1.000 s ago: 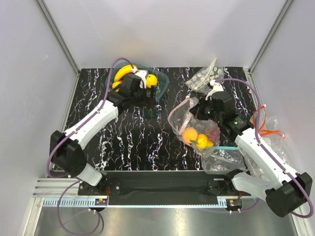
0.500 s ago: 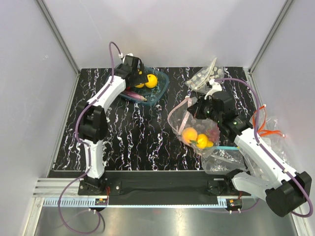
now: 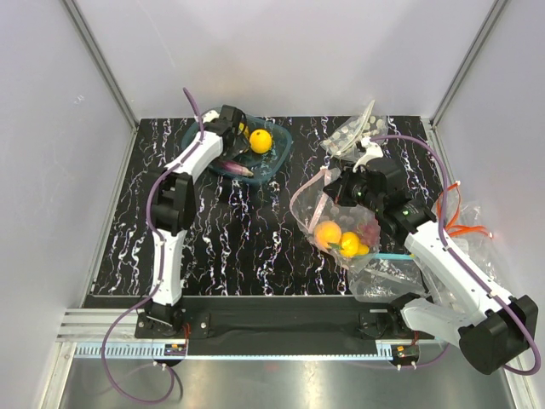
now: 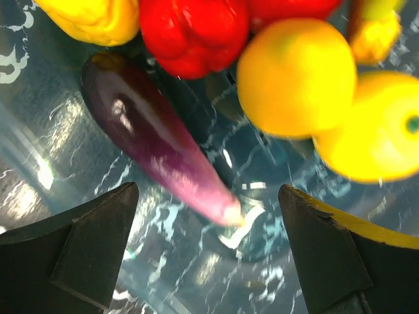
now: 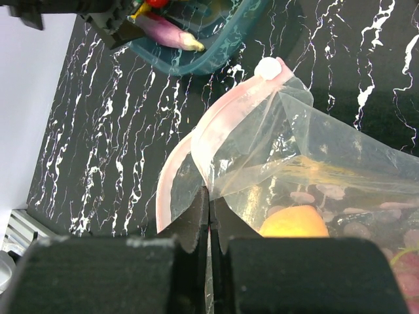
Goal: Place the food in the zip-top bag and seal the zipper
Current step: Pick up the fake vegetable at the center of the board.
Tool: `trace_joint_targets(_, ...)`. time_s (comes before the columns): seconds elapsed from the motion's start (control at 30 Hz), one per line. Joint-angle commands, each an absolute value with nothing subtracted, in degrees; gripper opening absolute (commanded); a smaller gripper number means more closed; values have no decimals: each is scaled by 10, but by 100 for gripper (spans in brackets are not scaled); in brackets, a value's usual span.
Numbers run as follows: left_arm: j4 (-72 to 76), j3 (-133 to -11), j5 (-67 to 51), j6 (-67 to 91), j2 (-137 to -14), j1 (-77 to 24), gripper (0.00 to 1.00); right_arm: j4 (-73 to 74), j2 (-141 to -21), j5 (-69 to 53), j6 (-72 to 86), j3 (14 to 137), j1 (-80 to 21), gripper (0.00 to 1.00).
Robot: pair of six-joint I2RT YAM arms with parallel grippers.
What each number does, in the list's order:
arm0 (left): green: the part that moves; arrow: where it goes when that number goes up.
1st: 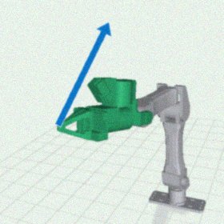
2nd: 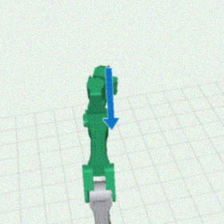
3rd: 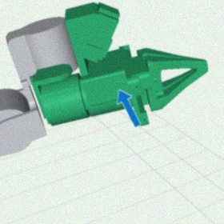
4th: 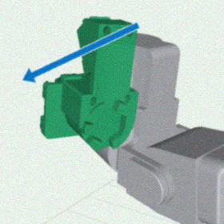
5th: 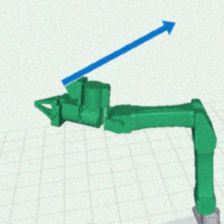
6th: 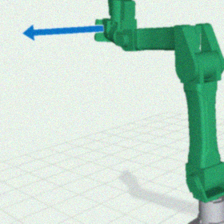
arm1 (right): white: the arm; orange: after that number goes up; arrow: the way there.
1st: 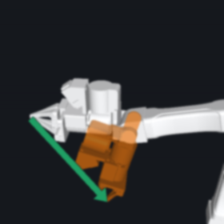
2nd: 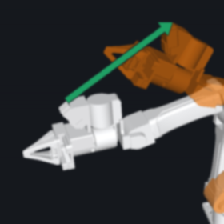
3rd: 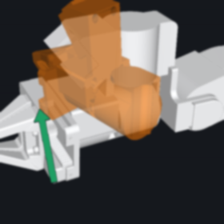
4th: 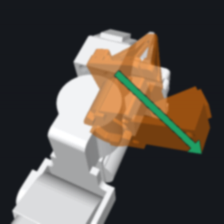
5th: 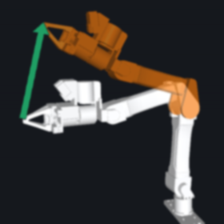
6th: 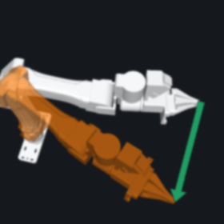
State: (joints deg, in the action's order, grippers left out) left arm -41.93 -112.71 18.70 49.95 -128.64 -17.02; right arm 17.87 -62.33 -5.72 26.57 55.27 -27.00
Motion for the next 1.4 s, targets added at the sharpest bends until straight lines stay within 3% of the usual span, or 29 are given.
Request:
trace_joint_targets(0.0, -446, -1146, 224, 542, -1313, -162, 95, 160, -621, -69, 256, 558, -272, 0)
trace_joint_targets(0.27, -418, -1111, 210, 545, -1325, -145, 87, 157, -615, -71, 258, 552, -273, 0)
trace_joint_targets(0.4, -385, -1077, 200, 537, -1311, -144, 69, 155, -614, -70, 259, 548, -273, 0)
trace_joint_targets(0.63, -350, -1034, 185, 547, -1295, -142, 71, 156, -606, -70, 263, 544, -273, 0)
trace_joint_targets(0.7, -357, -1043, 188, 540, -1305, -142, 63, 157, -603, -69, 263, 545, -272, 0)
trace_joint_targets(0.8, -354, -1041, 196, 534, -1299, -143, 41, 159, -599, -69, 263, 545, -272, 0)
trace_joint_targets(0.87, -335, -1014, 196, 523, -1268, -142, 34, 161, -599, -69, 263, 545, -272, 0)
trace_joint_targets(1.37, -254, -891, 147, 432, -1003, -174, 31, 169, -601, -65, 262, 564, -272, 0)
